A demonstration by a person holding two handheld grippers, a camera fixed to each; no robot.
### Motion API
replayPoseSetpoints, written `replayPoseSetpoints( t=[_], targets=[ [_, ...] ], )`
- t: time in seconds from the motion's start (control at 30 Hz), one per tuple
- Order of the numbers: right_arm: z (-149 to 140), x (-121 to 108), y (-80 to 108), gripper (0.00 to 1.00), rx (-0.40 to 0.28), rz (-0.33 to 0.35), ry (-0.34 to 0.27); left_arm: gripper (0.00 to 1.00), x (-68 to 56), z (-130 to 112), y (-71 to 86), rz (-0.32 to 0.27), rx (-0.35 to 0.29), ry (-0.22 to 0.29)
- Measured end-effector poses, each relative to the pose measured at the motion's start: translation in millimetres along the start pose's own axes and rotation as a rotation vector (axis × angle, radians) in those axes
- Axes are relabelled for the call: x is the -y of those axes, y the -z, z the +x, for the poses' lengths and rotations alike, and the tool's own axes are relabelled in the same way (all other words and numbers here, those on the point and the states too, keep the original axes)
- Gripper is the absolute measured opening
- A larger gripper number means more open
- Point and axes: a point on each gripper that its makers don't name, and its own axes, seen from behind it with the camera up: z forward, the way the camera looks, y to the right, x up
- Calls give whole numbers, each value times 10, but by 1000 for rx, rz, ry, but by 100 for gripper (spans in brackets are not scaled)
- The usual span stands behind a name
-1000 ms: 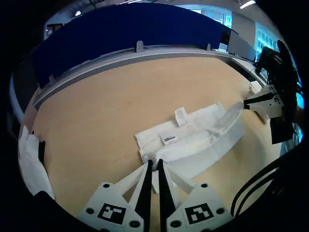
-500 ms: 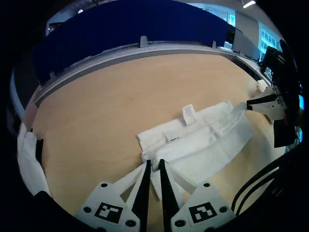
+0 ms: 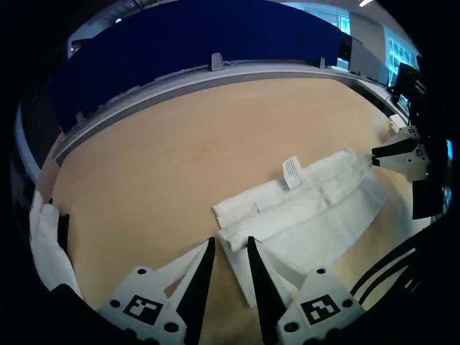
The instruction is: Fold towel
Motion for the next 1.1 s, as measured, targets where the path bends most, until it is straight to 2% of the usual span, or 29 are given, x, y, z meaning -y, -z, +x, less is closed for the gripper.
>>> replayPoseSetpoints(
  t=[0.23, 0.43, 0.8, 1.1],
  targets=[
    [5, -52, -32, 56, 0, -26, 4, 62, 62, 13, -18, 16, 0, 14],
    [31, -78, -38, 77, -9, -38, 9, 91, 146, 21, -25, 36, -1, 19],
    [59, -101, -15, 100, -18, -43, 9, 92, 234, 124, 6, 56, -29, 39],
    [71, -89, 12, 100, -24, -39, 9, 92, 258, 115, 10, 60, -28, 48]
  ],
)
